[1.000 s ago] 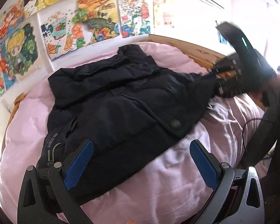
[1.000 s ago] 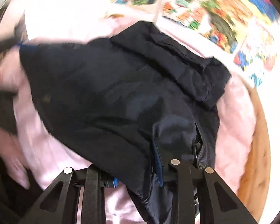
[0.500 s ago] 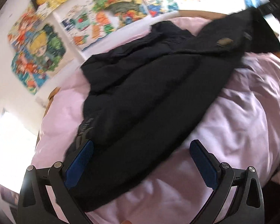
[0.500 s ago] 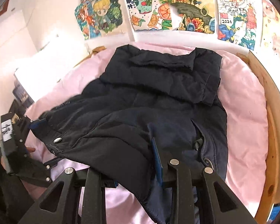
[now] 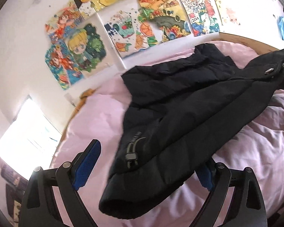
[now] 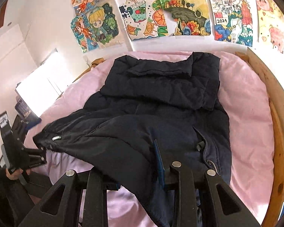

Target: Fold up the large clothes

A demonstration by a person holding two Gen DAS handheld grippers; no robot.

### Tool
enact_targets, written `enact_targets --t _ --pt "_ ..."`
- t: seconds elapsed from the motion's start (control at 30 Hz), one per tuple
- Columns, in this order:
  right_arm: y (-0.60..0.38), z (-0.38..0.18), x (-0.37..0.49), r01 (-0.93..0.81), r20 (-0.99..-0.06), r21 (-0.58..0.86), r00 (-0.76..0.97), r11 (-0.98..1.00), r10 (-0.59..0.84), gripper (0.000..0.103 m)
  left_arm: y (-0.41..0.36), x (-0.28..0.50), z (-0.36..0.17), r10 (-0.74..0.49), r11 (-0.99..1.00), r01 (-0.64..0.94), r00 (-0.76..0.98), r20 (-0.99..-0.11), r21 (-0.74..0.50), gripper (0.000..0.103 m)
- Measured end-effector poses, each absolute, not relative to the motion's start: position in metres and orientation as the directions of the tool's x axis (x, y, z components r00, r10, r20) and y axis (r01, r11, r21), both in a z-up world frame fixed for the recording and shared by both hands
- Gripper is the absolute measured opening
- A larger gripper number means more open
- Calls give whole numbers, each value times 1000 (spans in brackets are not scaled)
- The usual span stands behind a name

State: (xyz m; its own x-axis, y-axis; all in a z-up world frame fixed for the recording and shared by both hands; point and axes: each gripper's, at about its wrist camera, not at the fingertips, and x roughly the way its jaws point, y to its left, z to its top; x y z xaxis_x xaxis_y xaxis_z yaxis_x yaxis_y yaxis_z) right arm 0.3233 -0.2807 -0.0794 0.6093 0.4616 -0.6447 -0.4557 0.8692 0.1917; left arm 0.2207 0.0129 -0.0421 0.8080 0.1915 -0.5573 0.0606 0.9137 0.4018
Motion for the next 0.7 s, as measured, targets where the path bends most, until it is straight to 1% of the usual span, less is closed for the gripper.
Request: enact_targets --t 0.03,0.07,0.1,0.13,0.17,0.2,0.23,0.27,0.33,0.4,0.43,0.5,0.57,0.63,0.7 --pt "-281 -80 323 -459 -644 186 611 869 460 27 13 219 -41 186 915 64 808 -559 397 84" --pt "-281 -81 322 -465 -646 177 610 868 459 27 13 219 -41 172 919 76 806 -567 386 74" --pt "-279 -83 321 -470 -651 163 610 868 452 27 14 218 -41 154 923 91 802 -578 373 67" --pt "-278 -85 320 -475 -656 147 610 868 445 27 14 218 -41 135 927 110 796 -590 360 52" --pt "-276 -87 318 -484 -662 122 610 866 435 27 13 219 -41 118 928 129 790 -601 351 40" --pt "-272 -91 314 -500 -674 86 608 862 420 27 10 218 -41 106 927 144 787 -608 347 34" --pt "-271 -94 313 -509 -679 65 608 858 412 27 8 217 -41 98 922 160 783 -614 352 24" --pt "-268 -99 309 -521 -686 32 609 853 398 27 6 217 -43 106 917 160 785 -611 365 19" --pt "-265 -106 304 -537 -703 -15 605 843 373 27 6 214 -43 83 917 185 778 -623 353 14" --pt "-266 -111 297 -546 -705 -42 610 837 362 21 7 210 -40 43 927 209 767 -640 313 10" --pt "-265 -114 292 -549 -706 -63 615 833 351 16 6 206 -37 32 925 222 763 -645 308 9" --pt "-264 -117 282 -552 -711 -106 624 827 324 13 1 197 -34 26 914 245 760 -649 323 7" --pt "-263 -118 273 -554 -723 -145 625 820 295 10 -3 183 -29 3 916 261 753 -658 303 6" --pt "-266 -114 264 -541 -721 -148 632 828 284 10 -3 164 -22 -29 927 269 745 -666 261 6" --pt "-273 -108 253 -530 -722 -120 627 840 293 10 -5 148 -14 -45 930 275 745 -666 244 6"
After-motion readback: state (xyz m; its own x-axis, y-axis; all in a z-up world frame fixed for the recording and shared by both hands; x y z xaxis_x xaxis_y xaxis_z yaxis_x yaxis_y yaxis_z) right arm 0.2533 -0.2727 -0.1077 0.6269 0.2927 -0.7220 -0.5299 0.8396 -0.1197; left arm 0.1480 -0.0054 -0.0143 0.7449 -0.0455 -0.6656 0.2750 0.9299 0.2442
